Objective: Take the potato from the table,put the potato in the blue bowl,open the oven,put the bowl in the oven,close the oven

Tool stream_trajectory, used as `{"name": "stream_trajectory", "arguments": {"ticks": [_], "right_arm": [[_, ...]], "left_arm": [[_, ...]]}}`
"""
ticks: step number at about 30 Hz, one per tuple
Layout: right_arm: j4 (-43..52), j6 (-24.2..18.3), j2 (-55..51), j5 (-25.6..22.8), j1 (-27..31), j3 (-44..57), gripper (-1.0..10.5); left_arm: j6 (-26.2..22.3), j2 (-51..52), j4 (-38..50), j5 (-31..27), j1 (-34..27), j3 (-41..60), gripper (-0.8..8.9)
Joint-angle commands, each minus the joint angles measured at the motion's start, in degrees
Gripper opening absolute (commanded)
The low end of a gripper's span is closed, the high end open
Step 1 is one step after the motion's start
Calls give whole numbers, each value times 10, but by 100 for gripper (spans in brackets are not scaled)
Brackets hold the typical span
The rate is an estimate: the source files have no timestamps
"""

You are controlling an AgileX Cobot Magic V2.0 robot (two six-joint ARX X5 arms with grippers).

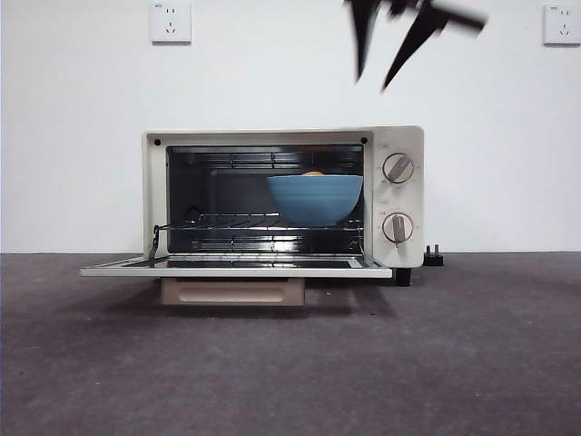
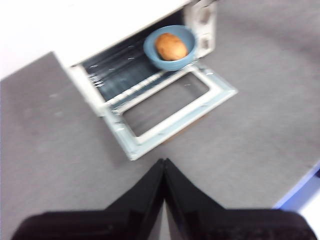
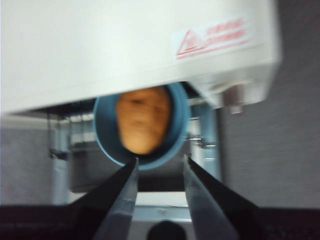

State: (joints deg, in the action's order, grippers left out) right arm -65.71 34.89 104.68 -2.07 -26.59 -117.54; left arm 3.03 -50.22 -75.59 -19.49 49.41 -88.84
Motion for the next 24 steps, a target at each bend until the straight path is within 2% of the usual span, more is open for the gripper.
{"name": "stream_trajectory", "arguments": {"ticks": [1, 3, 6, 10, 12, 14, 20, 24], "right_arm": [[-33, -132, -44, -45, -5, -1, 119], [-56, -174, -76, -80, -12, 0, -26], [-80, -220, -125, -116, -17, 0, -8], [-98, -253, -188, -118, -20, 2, -8], [-100, -280, -218, -118, -20, 5, -8], [-103, -298, -245, -118, -20, 5, -8], [-106, -353, -317, -99, -20, 21, -8], [-91, -369, -375, -93, -20, 87, -7]], "left_arm": [[0, -14, 2, -5, -2, 1, -6], [3, -24, 2, -5, -5, 1, -7], [9, -38, 12, -5, -13, 7, -8], [14, -43, 58, 12, -39, 64, -9], [16, -43, 85, 39, -60, 109, -9], [16, -43, 121, 88, -89, 158, -9], [34, -57, 249, 314, -217, 304, -9], [55, -85, 321, 441, -322, 372, -9]]}}
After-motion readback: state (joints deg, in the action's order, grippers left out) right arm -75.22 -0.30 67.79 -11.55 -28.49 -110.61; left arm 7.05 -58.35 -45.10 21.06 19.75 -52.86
